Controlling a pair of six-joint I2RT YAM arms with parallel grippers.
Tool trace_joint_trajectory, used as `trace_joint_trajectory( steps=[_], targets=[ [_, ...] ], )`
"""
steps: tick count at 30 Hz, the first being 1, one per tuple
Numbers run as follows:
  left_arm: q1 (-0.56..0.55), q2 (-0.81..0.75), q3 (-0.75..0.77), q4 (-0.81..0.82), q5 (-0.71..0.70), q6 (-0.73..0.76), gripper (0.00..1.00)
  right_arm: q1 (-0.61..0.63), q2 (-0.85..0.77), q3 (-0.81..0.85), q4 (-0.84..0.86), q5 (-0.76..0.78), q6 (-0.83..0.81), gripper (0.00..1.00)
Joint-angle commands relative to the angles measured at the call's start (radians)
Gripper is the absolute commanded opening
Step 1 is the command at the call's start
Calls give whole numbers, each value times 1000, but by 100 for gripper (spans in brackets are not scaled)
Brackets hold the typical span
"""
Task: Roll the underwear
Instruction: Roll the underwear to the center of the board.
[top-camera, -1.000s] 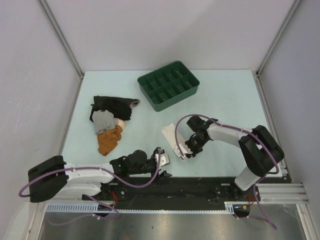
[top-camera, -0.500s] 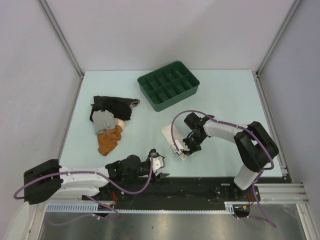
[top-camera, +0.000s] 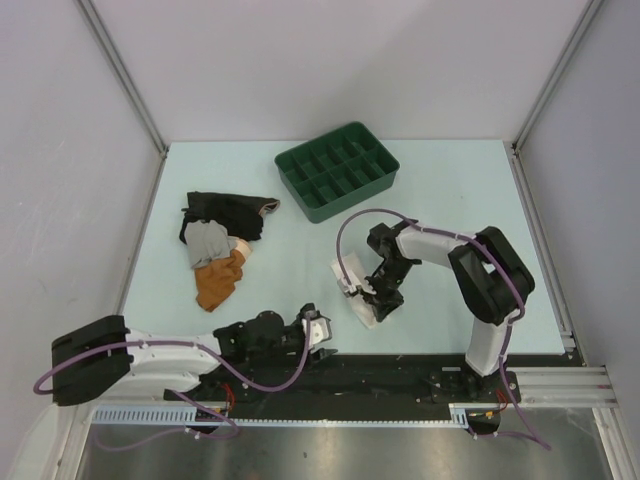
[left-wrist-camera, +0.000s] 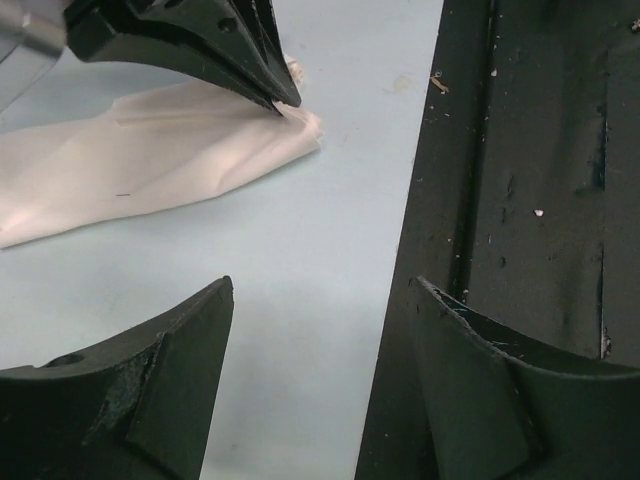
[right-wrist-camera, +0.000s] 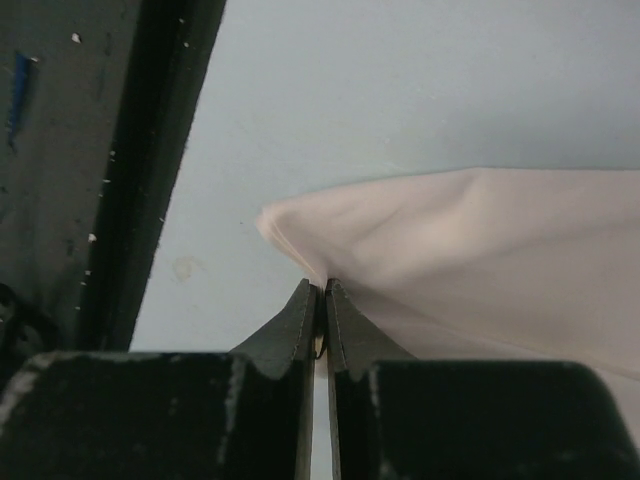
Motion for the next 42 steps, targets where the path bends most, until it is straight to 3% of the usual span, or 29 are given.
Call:
trace_joint_trajectory(
  steps=[1, 7, 23, 38, 42],
  targets=[
    [-11, 38, 58, 86, 36, 41, 75, -17, 71, 24, -171, -63, 66, 7],
    [-12, 79, 77, 125, 59, 44, 75, -57, 155, 79, -231, -111, 112, 7],
    [-25, 493, 310, 219, 98, 110, 73, -134, 299, 210, -355, -209, 114, 6],
    [-40, 673, 425, 198, 7, 102, 57, -137, 319, 223, -371, -220, 109, 6],
    [-38, 690, 440, 184, -27, 81, 48, -137, 321, 225, -369, -221, 109, 6]
  ],
)
